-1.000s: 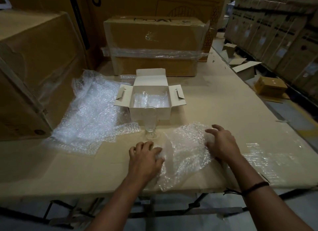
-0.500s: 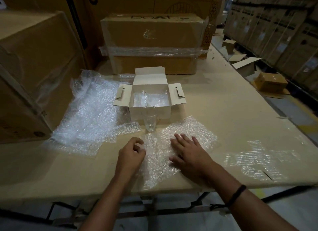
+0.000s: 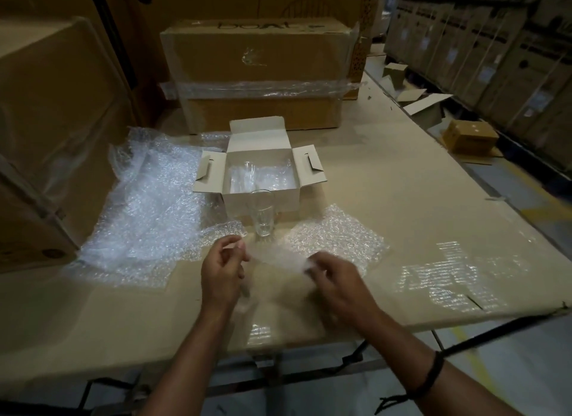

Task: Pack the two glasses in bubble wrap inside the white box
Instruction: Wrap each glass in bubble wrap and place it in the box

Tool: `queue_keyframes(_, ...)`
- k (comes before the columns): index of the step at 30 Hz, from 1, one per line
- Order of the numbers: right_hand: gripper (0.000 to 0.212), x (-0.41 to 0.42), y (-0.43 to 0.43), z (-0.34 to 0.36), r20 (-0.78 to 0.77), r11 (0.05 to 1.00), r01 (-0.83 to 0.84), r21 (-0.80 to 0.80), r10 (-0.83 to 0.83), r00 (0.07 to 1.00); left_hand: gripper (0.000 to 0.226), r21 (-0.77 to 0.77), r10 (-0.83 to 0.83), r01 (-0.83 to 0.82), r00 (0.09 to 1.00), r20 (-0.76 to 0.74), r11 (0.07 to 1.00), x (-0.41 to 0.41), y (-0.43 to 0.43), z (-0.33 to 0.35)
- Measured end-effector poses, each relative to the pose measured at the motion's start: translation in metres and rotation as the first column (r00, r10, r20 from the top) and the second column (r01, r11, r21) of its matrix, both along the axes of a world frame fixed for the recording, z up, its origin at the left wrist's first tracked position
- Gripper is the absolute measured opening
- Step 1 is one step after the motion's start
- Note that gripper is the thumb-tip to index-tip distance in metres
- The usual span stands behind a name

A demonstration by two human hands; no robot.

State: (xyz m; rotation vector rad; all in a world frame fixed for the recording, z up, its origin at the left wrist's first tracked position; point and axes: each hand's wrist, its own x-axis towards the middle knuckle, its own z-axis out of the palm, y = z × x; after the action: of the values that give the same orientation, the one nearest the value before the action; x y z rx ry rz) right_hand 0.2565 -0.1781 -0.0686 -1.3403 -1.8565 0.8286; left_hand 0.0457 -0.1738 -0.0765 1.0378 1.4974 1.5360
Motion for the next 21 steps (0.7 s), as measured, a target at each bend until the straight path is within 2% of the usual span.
queue_keyframes(1, 0.017, 0.007, 0.004, 0.006, -0.191, 0.986, 0.077, -0.149, -0.105, 0.976, 0.005, 0.044, 0.014, -0.011, 0.998, -0.058, 0.999, 0.002, -0.002, -0.003)
queue_keyframes(2, 0.017, 0.015, 0.008, 0.011, -0.324, 0.956, 0.144, -0.257, -0.225, 0.919, 0.013, 0.078, -0.010, 0.021, 0.990, -0.141, 0.997, 0.004, -0.004, -0.006)
queue_keyframes(3, 0.018, 0.023, 0.014, 0.015, -0.418, 0.915, 0.197, -0.352, -0.342, 0.841, 0.018, 0.097, -0.065, 0.089, 0.972, -0.225, 0.991, 0.010, -0.007, -0.008)
queue_keyframes(5, 0.017, 0.037, 0.024, 0.020, -0.483, 0.830, 0.295, -0.473, -0.525, 0.701, 0.025, 0.090, -0.191, 0.232, 0.925, -0.329, 0.969, 0.025, -0.008, -0.010)
queue_keyframes(6, 0.016, 0.044, 0.029, 0.019, -0.455, 0.805, 0.360, -0.472, -0.572, 0.682, 0.029, 0.083, -0.236, 0.286, 0.896, -0.376, 0.955, 0.033, -0.007, -0.008)
queue_keyframes(8, 0.017, 0.061, 0.036, 0.011, -0.235, 0.797, 0.520, -0.308, -0.593, 0.770, 0.029, 0.094, -0.268, 0.373, 0.798, -0.539, 0.923, 0.046, 0.001, -0.010)
queue_keyframes(10, 0.015, 0.075, 0.040, 0.005, 0.064, 0.805, 0.585, -0.097, -0.581, 0.811, 0.031, 0.074, -0.224, 0.446, 0.578, -0.785, 0.892, 0.057, 0.012, -0.017)
queue_keyframes(12, 0.011, 0.085, 0.045, 0.001, 0.203, 0.820, 0.568, -0.066, -0.547, 0.812, 0.038, -0.043, -0.230, 0.447, 0.373, -0.899, 0.894, 0.064, 0.021, -0.022)
queue_keyframes(13, 0.010, 0.087, 0.048, -0.001, 0.249, 0.829, 0.553, -0.081, -0.520, 0.817, 0.042, -0.094, -0.248, 0.425, 0.321, -0.914, 0.900, 0.067, 0.023, -0.023)
queue_keyframes(15, 0.011, 0.092, 0.053, -0.003, 0.300, 0.853, 0.509, -0.114, -0.459, 0.836, 0.044, -0.103, -0.230, 0.391, 0.293, -0.928, 0.914, 0.071, 0.023, -0.022)
queue_keyframes(17, 0.013, 0.094, 0.056, -0.003, 0.288, 0.877, 0.465, -0.121, -0.417, 0.862, 0.047, -0.034, -0.165, 0.358, 0.342, -0.925, 0.933, 0.071, 0.022, -0.018)
queue_keyframes(19, 0.016, 0.094, 0.055, -0.001, 0.270, 0.896, 0.430, -0.113, -0.389, 0.881, 0.067, 0.033, -0.117, 0.361, 0.386, -0.915, 0.932, 0.069, 0.022, -0.016)
queue_keyframes(21, 0.019, 0.093, 0.056, -0.002, 0.283, 0.907, 0.403, -0.124, -0.357, 0.890, 0.083, 0.023, -0.117, 0.413, 0.310, -0.944, 0.910, 0.068, 0.024, -0.013)
